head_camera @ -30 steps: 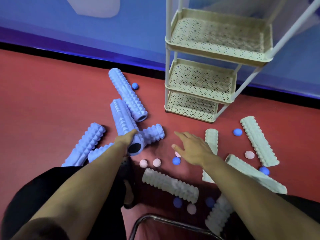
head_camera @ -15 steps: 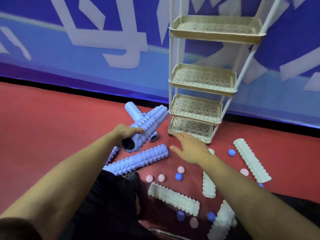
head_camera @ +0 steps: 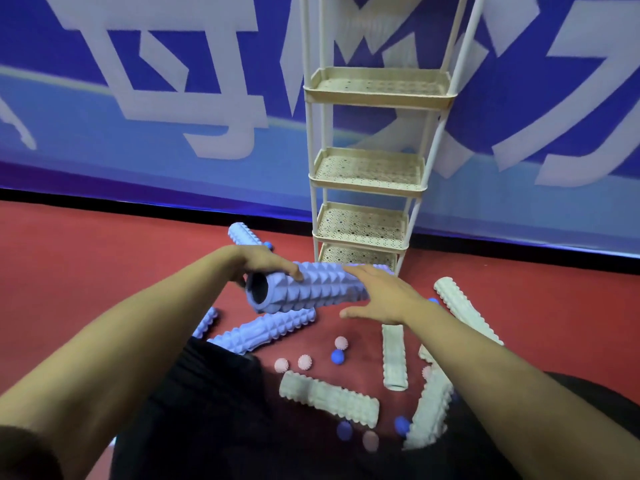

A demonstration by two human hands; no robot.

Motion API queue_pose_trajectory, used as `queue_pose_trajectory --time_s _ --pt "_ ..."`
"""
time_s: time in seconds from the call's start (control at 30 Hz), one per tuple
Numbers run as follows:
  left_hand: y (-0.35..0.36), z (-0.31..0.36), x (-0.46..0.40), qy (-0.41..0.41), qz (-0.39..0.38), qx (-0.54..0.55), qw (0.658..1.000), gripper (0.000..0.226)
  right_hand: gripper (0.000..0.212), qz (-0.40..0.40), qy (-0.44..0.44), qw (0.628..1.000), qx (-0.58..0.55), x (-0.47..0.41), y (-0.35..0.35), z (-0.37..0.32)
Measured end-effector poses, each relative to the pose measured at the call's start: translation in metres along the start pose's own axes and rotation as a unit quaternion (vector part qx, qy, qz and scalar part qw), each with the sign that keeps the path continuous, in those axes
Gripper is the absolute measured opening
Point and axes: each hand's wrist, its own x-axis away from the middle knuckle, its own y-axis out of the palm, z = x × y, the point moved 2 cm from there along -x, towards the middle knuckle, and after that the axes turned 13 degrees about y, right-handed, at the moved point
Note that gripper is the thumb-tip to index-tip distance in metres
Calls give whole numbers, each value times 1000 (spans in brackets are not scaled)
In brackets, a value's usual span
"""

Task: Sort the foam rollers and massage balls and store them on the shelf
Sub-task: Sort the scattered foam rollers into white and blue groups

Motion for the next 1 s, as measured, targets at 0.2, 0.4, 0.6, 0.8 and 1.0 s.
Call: queue_pose_trajectory --time_s 0.2,0.4,0.6,0.8,1.0 --pt "25 44 -1 136 -39 -86 986 61 109 8 28 999 17 11 -4 37" --pt "40 53 -21 208 -79 -195 955 86 113 10 43 998 44 9 -9 74" --pt "53 61 -40 283 -119 -219 926 106 126 -58 82 995 10 0 10 101" --pt "61 52 -74 300 -156 -206 918 104 99 -129 91 987 -1 -2 20 119" --pt "83 45 -119 307 -111 -165 931 95 66 -81 118 989 23 -12 26 139"
